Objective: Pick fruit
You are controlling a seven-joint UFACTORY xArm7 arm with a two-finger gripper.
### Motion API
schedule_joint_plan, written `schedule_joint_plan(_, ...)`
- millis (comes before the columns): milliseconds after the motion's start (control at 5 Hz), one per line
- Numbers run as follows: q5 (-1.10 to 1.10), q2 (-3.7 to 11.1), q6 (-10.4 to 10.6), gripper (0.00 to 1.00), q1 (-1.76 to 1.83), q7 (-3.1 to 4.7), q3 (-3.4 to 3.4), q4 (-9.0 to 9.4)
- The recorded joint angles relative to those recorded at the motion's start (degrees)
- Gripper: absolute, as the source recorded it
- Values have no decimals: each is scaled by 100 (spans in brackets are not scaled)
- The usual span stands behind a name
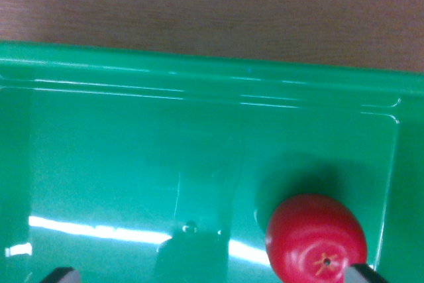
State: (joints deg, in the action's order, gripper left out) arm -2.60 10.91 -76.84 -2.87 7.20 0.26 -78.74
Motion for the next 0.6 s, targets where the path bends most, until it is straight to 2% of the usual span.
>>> schedule_joint_plan(200, 0, 0, 0, 0, 0, 0, 0, 0)
schedule_joint_plan(400, -26, 146, 277, 0, -70, 85, -59, 203)
schedule_joint_plan(600, -26, 146, 277, 0, -70, 85, -59, 203)
